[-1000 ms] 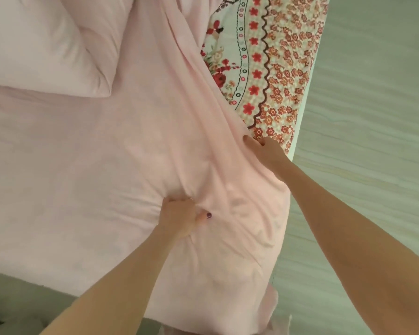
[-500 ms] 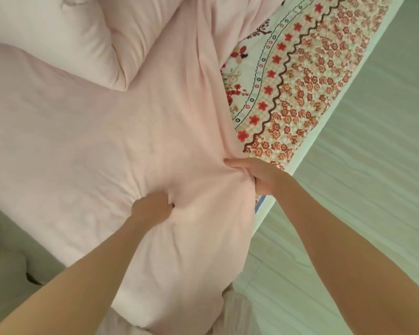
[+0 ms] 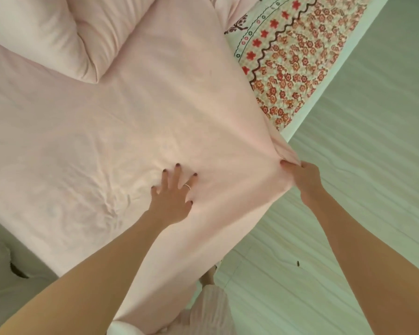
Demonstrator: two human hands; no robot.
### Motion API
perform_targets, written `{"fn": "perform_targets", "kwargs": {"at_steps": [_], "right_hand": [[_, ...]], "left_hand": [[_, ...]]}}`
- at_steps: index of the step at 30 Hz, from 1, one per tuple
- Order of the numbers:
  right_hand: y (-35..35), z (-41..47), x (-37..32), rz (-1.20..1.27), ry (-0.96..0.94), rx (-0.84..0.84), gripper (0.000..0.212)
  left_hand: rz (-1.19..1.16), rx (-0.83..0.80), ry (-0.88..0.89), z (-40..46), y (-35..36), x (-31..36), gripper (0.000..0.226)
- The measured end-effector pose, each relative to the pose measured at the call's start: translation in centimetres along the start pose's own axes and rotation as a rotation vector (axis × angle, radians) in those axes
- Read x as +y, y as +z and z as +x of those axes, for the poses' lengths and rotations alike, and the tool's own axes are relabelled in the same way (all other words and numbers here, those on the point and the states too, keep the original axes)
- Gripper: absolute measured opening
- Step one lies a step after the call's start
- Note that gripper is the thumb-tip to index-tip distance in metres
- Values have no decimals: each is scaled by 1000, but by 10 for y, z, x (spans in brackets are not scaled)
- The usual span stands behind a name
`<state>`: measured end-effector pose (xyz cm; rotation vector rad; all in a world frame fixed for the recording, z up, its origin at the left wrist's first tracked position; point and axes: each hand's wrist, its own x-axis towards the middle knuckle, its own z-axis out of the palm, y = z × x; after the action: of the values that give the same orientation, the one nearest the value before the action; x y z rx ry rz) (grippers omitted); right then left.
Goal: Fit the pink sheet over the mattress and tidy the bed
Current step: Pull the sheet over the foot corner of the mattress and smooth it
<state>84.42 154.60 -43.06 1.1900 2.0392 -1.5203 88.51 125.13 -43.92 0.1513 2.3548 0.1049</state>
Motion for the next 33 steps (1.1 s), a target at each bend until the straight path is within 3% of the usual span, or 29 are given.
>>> {"fn": "perform_targets", "kwargs": {"at_steps": [4, 7, 10, 14, 16, 18, 20, 23, 27, 33], "right_hand": [[-9, 13, 1, -235, -43, 186, 31], [-18, 17, 4, -405, -26, 265, 21], [-14, 14, 11, -559, 56, 280, 36], [11, 7, 10, -729, 84, 296, 53], [33, -2, 4, -847, -73, 297, 54], [65, -15, -1, -958, -368, 261, 53], [106, -35, -2, -1017, -651, 115, 54], [165, -72, 19, -1133, -883, -121, 54], [200, -125, 75, -1344, -758, -145, 66], [190, -171, 110, -1422, -682, -134, 84]], "left_hand": [[-6, -21, 8, 1, -6, -1, 65], [4, -40, 8, -1, -7, 2, 65], [37, -12, 59, -8, -2, 2, 60], [-200, 351, 237, -15, 4, -13, 33], [-266, 468, 185, -15, 8, -27, 36], [-257, 434, 67, -17, 18, -40, 44], [-189, 336, -48, -24, 35, -53, 51], [-67, 188, -66, -44, 62, -58, 59], [-95, 165, 112, -72, 90, -76, 62], [-264, 79, 283, -109, 97, -121, 60]]}}
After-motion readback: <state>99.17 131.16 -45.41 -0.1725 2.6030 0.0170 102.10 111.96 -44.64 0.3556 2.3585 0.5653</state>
